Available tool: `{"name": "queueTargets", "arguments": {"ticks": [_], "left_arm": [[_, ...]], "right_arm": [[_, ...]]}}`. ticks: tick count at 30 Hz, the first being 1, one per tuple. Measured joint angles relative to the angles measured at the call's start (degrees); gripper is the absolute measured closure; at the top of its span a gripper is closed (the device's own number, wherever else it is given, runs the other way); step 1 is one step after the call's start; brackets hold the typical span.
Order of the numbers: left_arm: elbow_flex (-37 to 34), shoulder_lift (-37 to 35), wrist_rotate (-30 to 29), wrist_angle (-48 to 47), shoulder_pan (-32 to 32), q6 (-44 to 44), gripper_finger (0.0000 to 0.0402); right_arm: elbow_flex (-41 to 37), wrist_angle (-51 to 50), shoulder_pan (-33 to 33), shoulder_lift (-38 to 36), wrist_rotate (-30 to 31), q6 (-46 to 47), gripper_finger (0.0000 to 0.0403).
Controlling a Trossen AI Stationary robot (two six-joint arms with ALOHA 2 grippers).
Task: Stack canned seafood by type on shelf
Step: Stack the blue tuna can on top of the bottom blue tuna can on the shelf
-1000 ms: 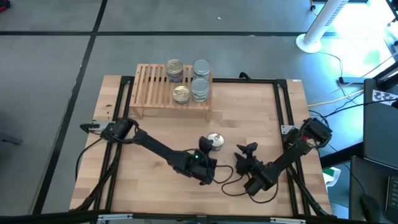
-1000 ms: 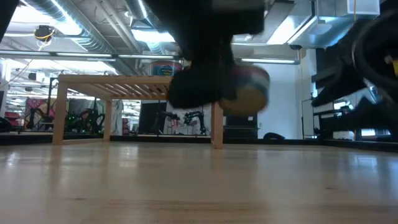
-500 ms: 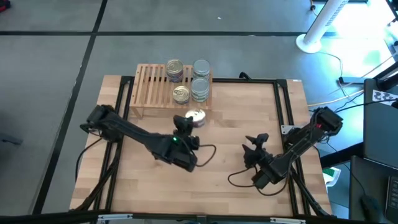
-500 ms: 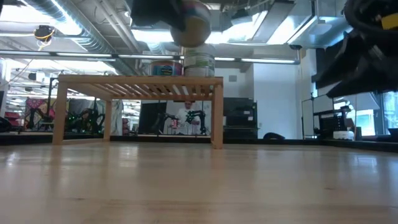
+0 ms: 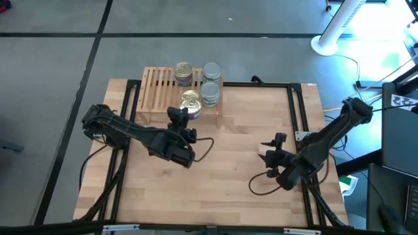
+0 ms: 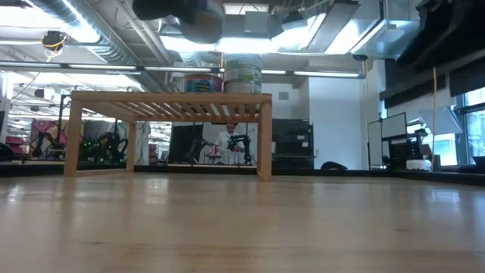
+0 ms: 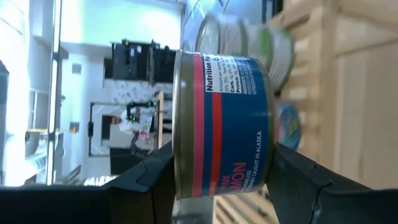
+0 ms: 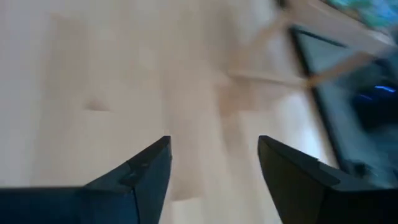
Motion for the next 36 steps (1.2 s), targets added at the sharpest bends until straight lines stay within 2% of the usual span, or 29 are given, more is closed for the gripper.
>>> {"name": "queueTargets", "arguments": {"ticks": [4,7,11,20,29,36], "left_arm": [[0.0,-0.11,0.07,-5.3,2.74,-4.15,0.0209],[0.0,-0.11,0.36,-5.74,5.32,-5.47,0.0209],[-0.56,-0.11,2.25,-4.99,8.64,-4.44,0.0209],[-3.85,-0.05,2.84,-2.2,13.29,-2.7,0.0209],[-6.56,0.0,4.51,8.93,14.91,8.16,0.0209],[-6.56,-0.01,4.89,10.32,15.73,12.23,0.0209]], "right_arm": [[0.0,9.55,-3.7,-6.19,-8.18,-15.64,0.0164],[0.0,15.29,-7.74,-9.65,-13.7,-27.01,0.0164],[0.0,17.01,-14.05,-12.97,-20.29,-35.67,0.0164],[-2.85,17.12,-27.64,-21.53,-32.13,-41.56,0.0164],[-8.39,18.52,-35.49,-29.45,-34.83,-41.71,0.0164],[-10.09,19.76,-37.09,-32.51,-36.96,-42.25,0.0164]]}}
